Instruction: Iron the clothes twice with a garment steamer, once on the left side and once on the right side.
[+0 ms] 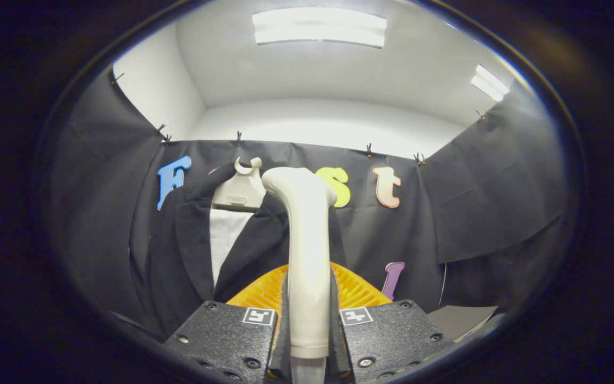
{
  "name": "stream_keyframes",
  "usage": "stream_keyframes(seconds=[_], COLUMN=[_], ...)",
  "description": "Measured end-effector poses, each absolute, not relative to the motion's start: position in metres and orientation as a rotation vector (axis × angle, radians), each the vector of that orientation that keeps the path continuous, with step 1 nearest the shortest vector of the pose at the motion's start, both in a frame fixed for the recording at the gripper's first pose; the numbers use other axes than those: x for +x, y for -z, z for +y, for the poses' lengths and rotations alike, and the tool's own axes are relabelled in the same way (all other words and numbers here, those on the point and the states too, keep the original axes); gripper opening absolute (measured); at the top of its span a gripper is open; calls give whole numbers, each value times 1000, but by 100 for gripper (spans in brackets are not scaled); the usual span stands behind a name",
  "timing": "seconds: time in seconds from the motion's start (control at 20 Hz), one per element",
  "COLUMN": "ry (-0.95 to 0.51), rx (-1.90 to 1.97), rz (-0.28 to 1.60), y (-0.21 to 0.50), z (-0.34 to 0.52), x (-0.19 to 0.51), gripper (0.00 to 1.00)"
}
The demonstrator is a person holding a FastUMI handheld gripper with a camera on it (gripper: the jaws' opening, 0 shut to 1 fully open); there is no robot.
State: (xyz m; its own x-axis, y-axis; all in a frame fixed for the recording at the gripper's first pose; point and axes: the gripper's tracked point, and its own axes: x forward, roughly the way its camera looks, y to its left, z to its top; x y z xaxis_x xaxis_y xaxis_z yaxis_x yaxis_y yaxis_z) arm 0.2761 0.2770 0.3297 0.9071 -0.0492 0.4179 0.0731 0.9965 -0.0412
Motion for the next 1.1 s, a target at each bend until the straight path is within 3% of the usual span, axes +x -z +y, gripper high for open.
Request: stream_keyframes(seconds=[0.45,1.1], ry=[133,166], rx=[-131,-194], rz=[-334,-207], y=[-296,-212], z=[300,313], x=[316,303], gripper=[31,31])
